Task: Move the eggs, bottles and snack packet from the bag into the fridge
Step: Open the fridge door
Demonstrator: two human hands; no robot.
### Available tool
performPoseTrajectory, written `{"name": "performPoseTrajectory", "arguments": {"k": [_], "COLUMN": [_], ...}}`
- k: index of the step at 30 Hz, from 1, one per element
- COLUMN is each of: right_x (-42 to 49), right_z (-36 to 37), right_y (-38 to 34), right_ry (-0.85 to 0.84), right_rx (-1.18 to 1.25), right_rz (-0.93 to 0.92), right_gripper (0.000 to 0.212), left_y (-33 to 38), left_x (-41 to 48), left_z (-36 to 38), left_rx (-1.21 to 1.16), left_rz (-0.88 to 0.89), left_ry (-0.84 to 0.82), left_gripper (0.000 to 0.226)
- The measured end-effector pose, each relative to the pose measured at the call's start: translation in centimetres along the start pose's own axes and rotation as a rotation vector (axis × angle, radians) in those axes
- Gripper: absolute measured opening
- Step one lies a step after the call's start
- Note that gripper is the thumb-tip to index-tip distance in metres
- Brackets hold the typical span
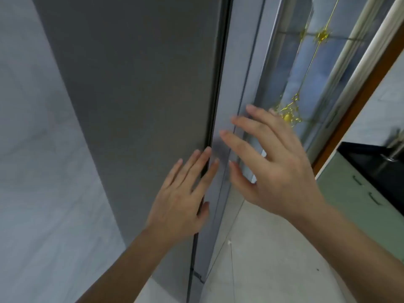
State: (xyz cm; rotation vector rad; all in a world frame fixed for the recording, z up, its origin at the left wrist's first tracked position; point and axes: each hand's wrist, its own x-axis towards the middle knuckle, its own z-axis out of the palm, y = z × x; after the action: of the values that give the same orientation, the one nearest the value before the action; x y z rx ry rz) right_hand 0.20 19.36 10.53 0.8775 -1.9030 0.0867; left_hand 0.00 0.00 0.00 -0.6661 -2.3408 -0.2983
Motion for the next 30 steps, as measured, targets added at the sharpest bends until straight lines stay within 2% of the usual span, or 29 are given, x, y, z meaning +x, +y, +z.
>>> {"name": "performPoseTrajectory", "arguments": {"k": [4,7,10,13,17,30], "right_x": [2.3,2.7,2.4,2.5,2.5,2.2], "right_z": [1.9,3.4,4.0,4.1,4.1,4.2], "right_y": [1.9,3.2,3.9,4.4,4.5,4.9], "right_ry": [-0.003,-0.030,-0.048,-0.031,-0.006,0.051], "right_rx": [-0.082,-0.200,-0.337,-0.405,-0.427,-0.401], "right_rz": [-0.242,-0.325,-0.349,-0.381,-0.390,-0.408], "right_gripper": [0.029,0.032,0.041,0.046,0.046,0.042], "left_y": [-0.8,-1.0,-1.5,-1.5,-1.4,-0.9], "left_x": [1.5,2.2,2.5,2.8,2.9,3.0], "left_z": [0.5,1.3,1.7,2.3,2.6,2.8], "left_rx": [0.134,0.224,0.266,0.250,0.162,0.122], "left_rz": [0.194,0.231,0.224,0.207,0.135,0.136], "left_ry": [-0.077,-0.059,-0.004,0.013,0.015,0.012], "left_gripper": [0.101,0.105,0.102,0.113,0.126,0.124]}}
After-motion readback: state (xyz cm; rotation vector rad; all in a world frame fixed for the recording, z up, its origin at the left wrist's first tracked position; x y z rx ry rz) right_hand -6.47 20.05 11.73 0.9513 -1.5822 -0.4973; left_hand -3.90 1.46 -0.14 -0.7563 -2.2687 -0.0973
